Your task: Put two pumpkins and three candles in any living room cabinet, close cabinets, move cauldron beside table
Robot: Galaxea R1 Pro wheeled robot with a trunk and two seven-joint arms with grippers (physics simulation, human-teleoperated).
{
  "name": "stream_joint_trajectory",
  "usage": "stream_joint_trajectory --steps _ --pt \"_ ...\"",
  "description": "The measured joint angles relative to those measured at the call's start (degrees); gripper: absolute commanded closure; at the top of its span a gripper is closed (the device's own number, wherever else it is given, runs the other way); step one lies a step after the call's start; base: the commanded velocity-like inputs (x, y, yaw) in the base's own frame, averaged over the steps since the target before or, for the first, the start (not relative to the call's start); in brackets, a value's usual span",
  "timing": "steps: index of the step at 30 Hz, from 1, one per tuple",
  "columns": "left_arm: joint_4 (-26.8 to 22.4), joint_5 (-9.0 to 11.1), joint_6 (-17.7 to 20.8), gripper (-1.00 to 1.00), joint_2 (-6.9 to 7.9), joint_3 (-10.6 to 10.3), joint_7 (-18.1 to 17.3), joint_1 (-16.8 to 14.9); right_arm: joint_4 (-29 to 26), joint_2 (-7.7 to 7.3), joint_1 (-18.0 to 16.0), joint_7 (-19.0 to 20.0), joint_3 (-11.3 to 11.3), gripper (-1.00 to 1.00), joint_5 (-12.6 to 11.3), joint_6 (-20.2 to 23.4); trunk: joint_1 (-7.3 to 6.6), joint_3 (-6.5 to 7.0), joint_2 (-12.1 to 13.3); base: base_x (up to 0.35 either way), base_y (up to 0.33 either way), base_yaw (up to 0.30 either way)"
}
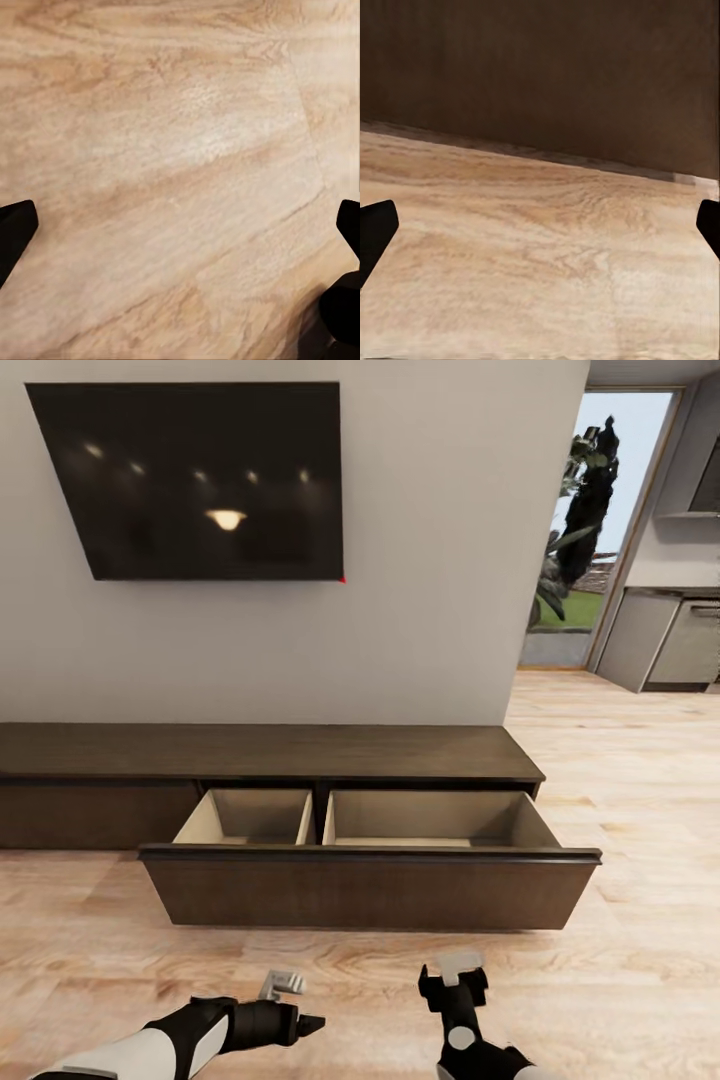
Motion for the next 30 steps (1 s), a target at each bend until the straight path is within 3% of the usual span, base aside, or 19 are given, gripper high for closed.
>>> stream_joint_trajectory --steps 7,17,23,30 --pt "0.0 1.3 -1.8 -1.0 -0.12 0.1 1.3 0.6 0.0 -0.19 1.6 -0.1 0.1 -1.0 -4.4 -1.2 -0.18 1.55 0.1 0.0 0.0 0.0" --pt "0.0 2.0 -2.0 -1.0 -0.26 0.1 2.3 0.7 -0.1 0.88 3.0 0.0 0.3 -1.0 -6.5 -1.4 -2.37 3.35 4.1 0.0 0.0 0.0" --pt "0.0 2.3 -2.0 -1.0 -0.56 0.1 5.4 0.7 -0.2 1.17 3.8 0.1 0.4 -1.0 -6.6 -1.3 -3.69 4.43 6.5 0.0 0.0 0.0" --pt "0.0 2.3 -2.0 -1.0 -0.76 0.1 6.2 0.8 -0.2 1.47 4.0 0.1 0.4 -1.0 -6.6 -1.3 -5.22 5.69 9.3 0.0 0.0 0.0"
